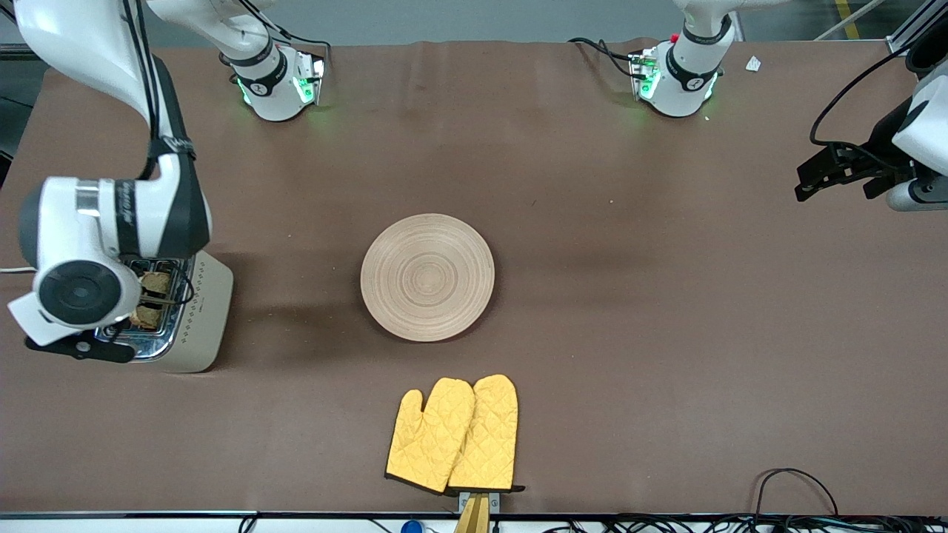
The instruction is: Move plate and put bread in toaster
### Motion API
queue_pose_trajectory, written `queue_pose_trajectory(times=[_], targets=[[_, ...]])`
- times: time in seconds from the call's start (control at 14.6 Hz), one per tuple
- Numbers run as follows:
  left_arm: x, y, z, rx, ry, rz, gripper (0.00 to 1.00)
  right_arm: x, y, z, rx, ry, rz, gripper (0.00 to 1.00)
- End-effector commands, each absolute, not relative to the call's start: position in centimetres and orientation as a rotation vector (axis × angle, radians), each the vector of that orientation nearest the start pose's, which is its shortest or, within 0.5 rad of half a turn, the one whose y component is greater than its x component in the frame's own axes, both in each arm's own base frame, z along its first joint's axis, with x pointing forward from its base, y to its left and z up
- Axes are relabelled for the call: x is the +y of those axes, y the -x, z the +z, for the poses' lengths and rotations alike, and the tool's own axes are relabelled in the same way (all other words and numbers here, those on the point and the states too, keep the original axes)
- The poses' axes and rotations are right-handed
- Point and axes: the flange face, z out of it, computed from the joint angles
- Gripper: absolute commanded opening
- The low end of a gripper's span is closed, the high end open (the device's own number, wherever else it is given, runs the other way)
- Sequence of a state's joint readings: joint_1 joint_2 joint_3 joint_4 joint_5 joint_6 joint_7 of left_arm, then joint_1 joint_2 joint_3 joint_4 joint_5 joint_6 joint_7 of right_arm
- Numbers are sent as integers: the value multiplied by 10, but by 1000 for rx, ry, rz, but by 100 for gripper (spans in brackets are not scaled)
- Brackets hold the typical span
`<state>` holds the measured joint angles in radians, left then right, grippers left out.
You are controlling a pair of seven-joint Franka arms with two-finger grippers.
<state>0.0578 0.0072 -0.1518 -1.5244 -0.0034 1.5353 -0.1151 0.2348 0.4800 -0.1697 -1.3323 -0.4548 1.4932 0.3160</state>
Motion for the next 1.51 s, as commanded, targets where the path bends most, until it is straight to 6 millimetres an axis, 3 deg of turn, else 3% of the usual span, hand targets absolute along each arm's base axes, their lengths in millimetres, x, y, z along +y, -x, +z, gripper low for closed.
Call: queue_pose_trajectory(times=[0.0, 0.21, 0.41, 0.48, 0.55, 0.89, 1.16, 1.44], targets=[[-50, -553, 642, -8, 3129, -17, 100, 19, -651, 500, -315, -2679, -232, 100], [-50, -553, 643, -18, 3129, -19, 100, -15, -641, 532, -453, -2879, -228, 100], [-52, -553, 645, -20, 3130, -24, 100, -19, -614, 596, -429, -3013, -124, 100], [-52, -553, 645, -20, 3130, -29, 100, -30, -601, 615, -431, -3066, -94, 100], [-52, -553, 645, -20, 3130, -29, 100, -33, -592, 628, -360, -3110, -71, 100], [-54, -553, 647, -23, 3132, -31, 100, -47, -569, 650, -169, -3150, -37, 100], [-57, -553, 647, -13, 3130, -31, 100, -37, -555, 670, -135, -3160, -6, 100], [-55, -552, 659, -4, 3129, -70, 100, -30, -555, 673, -114, -3160, 3, 100]])
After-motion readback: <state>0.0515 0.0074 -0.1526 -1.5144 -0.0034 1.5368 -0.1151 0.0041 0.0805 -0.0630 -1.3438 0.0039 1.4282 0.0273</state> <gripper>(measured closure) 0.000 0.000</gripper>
